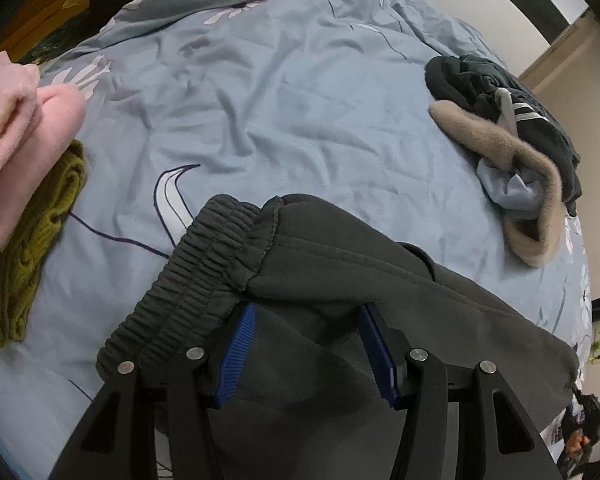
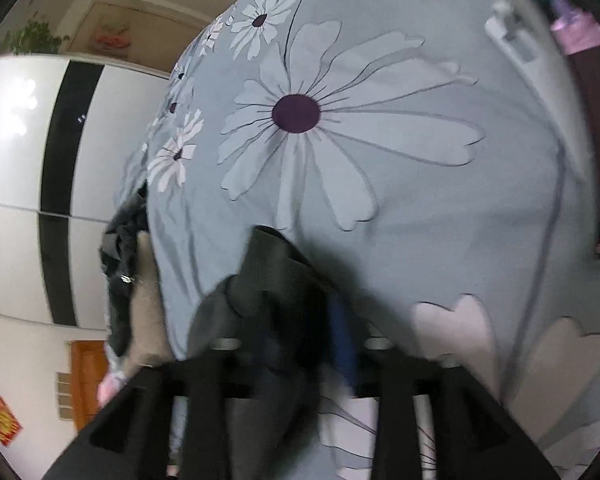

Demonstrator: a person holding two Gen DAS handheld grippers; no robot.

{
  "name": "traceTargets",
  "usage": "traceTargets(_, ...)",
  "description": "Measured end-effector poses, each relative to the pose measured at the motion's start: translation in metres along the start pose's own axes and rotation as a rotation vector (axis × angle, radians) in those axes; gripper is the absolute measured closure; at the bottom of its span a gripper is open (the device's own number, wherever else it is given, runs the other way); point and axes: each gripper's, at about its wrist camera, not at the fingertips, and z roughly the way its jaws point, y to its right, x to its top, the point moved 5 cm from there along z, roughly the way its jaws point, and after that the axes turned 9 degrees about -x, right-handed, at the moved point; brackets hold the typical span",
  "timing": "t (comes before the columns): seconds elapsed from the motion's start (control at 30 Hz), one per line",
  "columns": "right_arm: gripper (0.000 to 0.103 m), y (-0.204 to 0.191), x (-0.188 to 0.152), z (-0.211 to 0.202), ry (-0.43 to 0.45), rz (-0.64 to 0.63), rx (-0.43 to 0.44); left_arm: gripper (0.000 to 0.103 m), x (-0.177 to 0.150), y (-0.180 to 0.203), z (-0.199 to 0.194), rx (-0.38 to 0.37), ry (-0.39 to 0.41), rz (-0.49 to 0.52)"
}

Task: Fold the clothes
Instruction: 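Lay the folded sweatpants on the bed and open both grippers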

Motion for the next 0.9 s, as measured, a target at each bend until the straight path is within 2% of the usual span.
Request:
traceTargets(0.1,0.055,0.012,-0.007,0.007,-0.035,0.075,0.057,0.045,0.000,0.000,0.001,0.005,0.003,-0.010)
traceTargets(0.17,0.045,0.015,-0.011,0.014,-0.045,0.113,0.079,0.044,0.000,0.000,0.001,0.003,0.005,-0.023)
traceTargets(0.37,0.045,0.003,-0.018,0.035,-0.069,0.154,0.144,0.044,0.000,-0.004,0.000,-0.018,0.011,-0.055)
traceTargets(0.47,0.069,-0.001,-0.022,0.042,-0.077,0.203,0.178,0.044,0.000,-0.006,-0.002,-0.030,0.014,-0.060)
traceTargets(0.5,0.080,-0.004,-0.021,0.038,-0.064,0.198,0.183,0.044,0.000,-0.007,-0.003,-0.036,0.016,-0.063)
traceTargets(0.67,0.085,-0.031,-0.009,0.003,0.062,0.064,0.275,0.044,-0.002,-0.009,-0.003,-0.066,0.016,-0.066)
traceTargets(0.73,0.085,-0.026,-0.009,0.013,0.045,0.074,0.236,0.044,-0.004,-0.009,-0.002,-0.057,0.013,-0.049)
traceTargets(0.8,0.085,-0.011,-0.012,0.031,0.002,0.114,0.159,0.044,-0.005,-0.010,0.000,-0.057,0.011,-0.053)
traceTargets(0.9,0.085,-0.006,-0.014,0.036,-0.012,0.138,0.151,0.044,-0.004,-0.011,-0.002,-0.067,0.009,-0.065)
